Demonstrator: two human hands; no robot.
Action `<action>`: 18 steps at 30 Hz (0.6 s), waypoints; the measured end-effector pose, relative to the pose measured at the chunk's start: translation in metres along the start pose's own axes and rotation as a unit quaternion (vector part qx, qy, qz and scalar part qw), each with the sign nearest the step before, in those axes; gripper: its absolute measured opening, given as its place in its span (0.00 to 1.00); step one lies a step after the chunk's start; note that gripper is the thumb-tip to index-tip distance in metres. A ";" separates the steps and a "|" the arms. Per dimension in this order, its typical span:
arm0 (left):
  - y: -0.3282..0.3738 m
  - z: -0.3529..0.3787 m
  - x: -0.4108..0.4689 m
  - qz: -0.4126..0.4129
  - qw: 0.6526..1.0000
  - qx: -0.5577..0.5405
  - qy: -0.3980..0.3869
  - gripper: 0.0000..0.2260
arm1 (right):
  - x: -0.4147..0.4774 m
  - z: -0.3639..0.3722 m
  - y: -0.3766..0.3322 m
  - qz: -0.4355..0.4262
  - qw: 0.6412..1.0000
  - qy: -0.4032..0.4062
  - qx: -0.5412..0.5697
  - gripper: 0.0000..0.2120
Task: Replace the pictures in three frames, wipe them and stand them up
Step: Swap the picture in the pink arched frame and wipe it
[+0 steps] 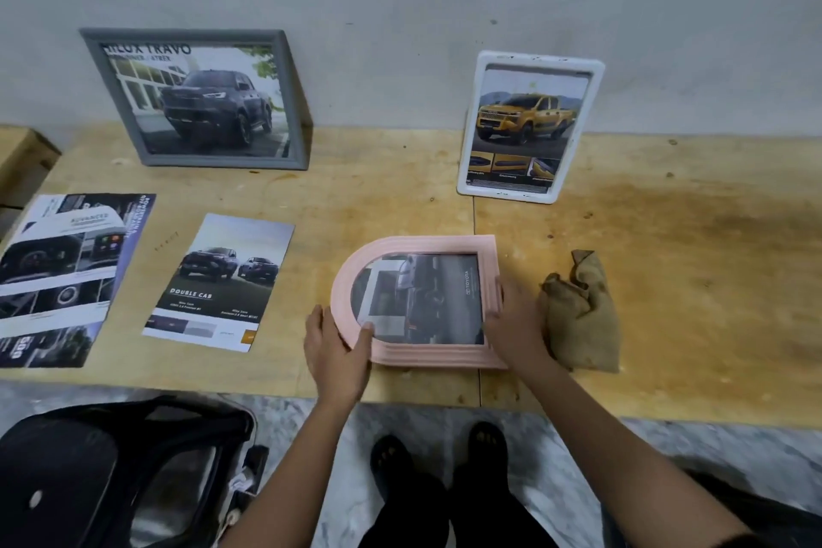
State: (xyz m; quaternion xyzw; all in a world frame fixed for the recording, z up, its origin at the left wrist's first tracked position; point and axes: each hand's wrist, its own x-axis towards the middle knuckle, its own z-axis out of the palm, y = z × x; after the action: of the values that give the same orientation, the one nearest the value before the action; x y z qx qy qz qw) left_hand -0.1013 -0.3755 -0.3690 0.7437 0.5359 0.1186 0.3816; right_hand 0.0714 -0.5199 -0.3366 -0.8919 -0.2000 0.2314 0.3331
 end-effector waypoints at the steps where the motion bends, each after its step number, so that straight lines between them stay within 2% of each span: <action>1: 0.007 0.001 0.002 -0.027 0.999 -0.035 0.003 0.26 | 0.004 0.000 -0.002 0.040 0.999 0.000 0.035 0.25; 3: 0.020 0.000 0.007 -0.079 0.986 -0.147 -0.011 0.23 | 0.013 -0.005 -0.005 0.103 0.991 -0.008 0.085 0.27; 4: 0.027 -0.003 0.007 -0.099 0.967 -0.234 -0.028 0.23 | 0.017 -0.009 -0.005 0.117 0.988 -0.019 0.100 0.27; 6: 0.041 -0.009 0.003 -0.152 0.896 -0.413 -0.056 0.22 | 0.022 -0.021 -0.004 0.121 0.985 -0.048 0.117 0.29; 7: 0.045 -0.012 0.002 -0.169 0.868 -0.464 -0.057 0.22 | 0.023 -0.028 -0.003 0.121 0.983 -0.064 0.120 0.34; 8: 0.048 -0.015 0.000 -0.172 0.857 -0.484 -0.053 0.20 | 0.024 -0.034 0.000 0.122 0.981 -0.084 0.122 0.40; 10: 0.053 -0.021 -0.001 -0.154 0.860 -0.485 -0.050 0.17 | 0.028 -0.044 0.006 0.110 0.977 -0.138 0.121 0.53; 12: 0.060 -0.028 0.001 -0.126 0.871 -0.472 -0.050 0.14 | 0.035 -0.053 0.010 0.081 0.969 -0.181 0.145 0.58; 14: 0.071 -0.040 0.007 -0.097 0.877 -0.468 -0.047 0.12 | 0.047 -0.061 0.009 0.051 0.960 -0.200 0.190 0.50; 17: 0.095 -0.065 0.017 -0.040 0.861 -0.506 -0.033 0.07 | 0.067 -0.081 -0.003 -0.026 0.967 -0.202 0.150 0.23; 18: 0.103 -0.073 0.021 -0.020 0.857 -0.515 -0.029 0.07 | 0.071 -0.089 -0.009 -0.049 0.965 -0.217 0.138 0.17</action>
State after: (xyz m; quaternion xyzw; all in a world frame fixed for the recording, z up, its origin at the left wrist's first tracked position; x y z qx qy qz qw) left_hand -0.0632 -0.3387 -0.2521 0.4338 0.4017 0.3485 0.7274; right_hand 0.1758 -0.5220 -0.2912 -0.7548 -0.2767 0.4283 0.4126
